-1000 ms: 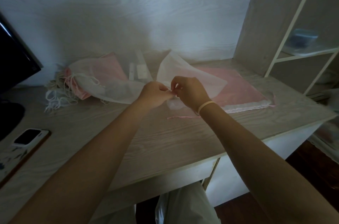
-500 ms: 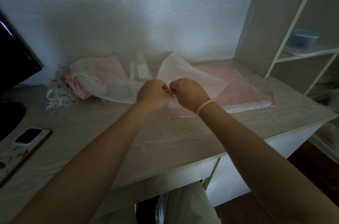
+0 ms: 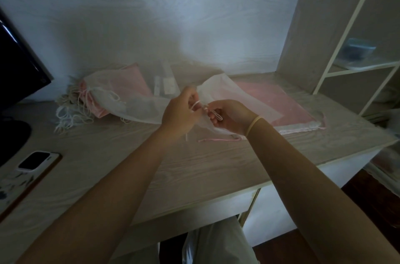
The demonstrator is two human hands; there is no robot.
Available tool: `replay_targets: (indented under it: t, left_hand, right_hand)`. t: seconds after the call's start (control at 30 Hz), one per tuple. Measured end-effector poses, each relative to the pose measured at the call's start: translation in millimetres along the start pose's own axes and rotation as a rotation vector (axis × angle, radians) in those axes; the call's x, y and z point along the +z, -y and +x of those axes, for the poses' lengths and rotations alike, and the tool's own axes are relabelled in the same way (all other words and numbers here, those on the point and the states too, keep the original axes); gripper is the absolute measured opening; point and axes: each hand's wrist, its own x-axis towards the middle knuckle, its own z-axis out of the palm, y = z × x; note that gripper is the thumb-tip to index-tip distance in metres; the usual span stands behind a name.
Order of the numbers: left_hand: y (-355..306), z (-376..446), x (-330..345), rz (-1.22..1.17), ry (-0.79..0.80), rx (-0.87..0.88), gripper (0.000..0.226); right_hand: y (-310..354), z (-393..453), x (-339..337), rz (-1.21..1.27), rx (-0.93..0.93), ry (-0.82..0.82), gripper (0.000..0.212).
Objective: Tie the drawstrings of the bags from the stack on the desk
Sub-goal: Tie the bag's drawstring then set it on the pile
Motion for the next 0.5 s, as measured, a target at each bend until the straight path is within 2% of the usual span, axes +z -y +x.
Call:
replay_targets:
  t: [0.17, 0.37, 0.5]
  left_hand:
    - [0.8, -2.0, 1.2, -0.066, 0.044, 0.012, 0.01]
    - [2.1, 2.7, -1.9, 0.071, -0.008, 0.022, 0.007]
    - [-3.6, 3.7, -1.1, -0.252, 0.115, -0.247, 0.009]
  right_hand:
    - [-2.0, 1.4, 1.8, -0.009, 0.005, -0.044, 0.02]
    - [-5.2, 5.7, -1.1, -0.036, -0.08, -0.067, 0.014]
    - [-9.5, 6.3, 0.7, -0.069, -0.15, -0.104, 0.016]
